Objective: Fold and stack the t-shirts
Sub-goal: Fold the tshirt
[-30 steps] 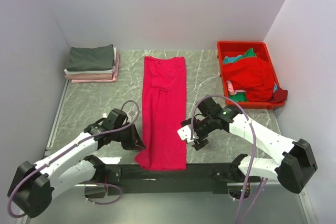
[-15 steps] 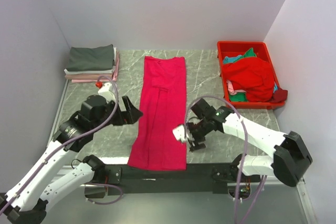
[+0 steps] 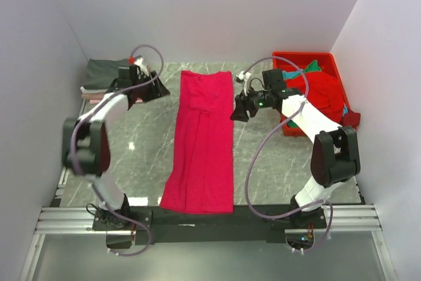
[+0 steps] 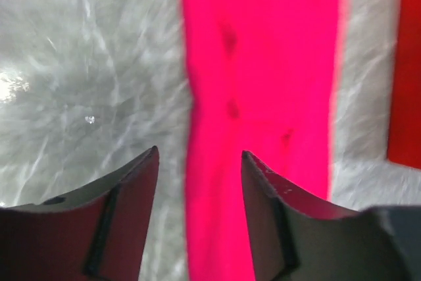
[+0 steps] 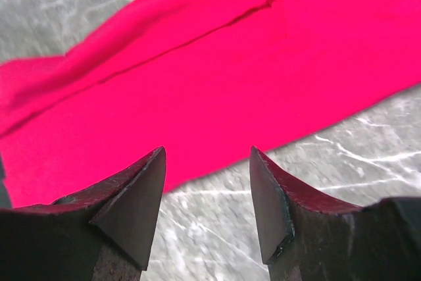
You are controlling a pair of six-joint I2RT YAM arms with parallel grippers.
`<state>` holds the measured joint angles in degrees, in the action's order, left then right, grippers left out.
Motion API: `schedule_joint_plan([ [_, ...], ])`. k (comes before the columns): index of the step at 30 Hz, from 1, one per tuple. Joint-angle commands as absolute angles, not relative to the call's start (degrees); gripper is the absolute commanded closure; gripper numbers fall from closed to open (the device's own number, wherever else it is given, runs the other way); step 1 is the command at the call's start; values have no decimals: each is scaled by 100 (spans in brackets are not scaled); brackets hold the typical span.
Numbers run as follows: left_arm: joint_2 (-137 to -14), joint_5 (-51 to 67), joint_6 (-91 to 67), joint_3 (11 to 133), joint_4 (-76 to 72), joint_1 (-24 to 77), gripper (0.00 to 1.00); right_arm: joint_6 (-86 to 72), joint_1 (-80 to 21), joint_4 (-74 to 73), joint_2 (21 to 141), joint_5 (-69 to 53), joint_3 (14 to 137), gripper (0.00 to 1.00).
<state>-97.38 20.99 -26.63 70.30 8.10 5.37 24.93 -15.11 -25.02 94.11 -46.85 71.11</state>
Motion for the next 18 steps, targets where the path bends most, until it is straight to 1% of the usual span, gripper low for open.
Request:
schedule_joint_plan([
  [1,-10825,3443,-2523,8019,694,466,43,1872,-1450,-2592,9615,-4729,7523,39],
  [2,-11394,3489,-2505,8294,816,466,46,1881,-1424,-2610,9676,-4720,7558,39],
  [4,-11898,3612,-2514,8928,914,457,46,1872,-1389,-2628,9729,-4772,7594,39],
  [5,-12283,3638,-2531,9104,958,466,43,1837,-1345,-2637,9756,-4790,7585,39],
  [8,-12917,3656,-2514,9719,1125,466,43,1828,-1283,-2681,9800,-4886,7603,39],
  [10,-13165,3656,-2557,10054,1160,466,43,1811,-1248,-2672,9791,-4922,7576,39],
  [13,-13683,3744,-2628,10624,1467,492,49,1741,-1213,-2619,9809,-4992,7524,39],
  [18,-14282,3631,-2689,11345,1766,624,50,1688,-1178,-2619,9861,-5106,7532,39],
])
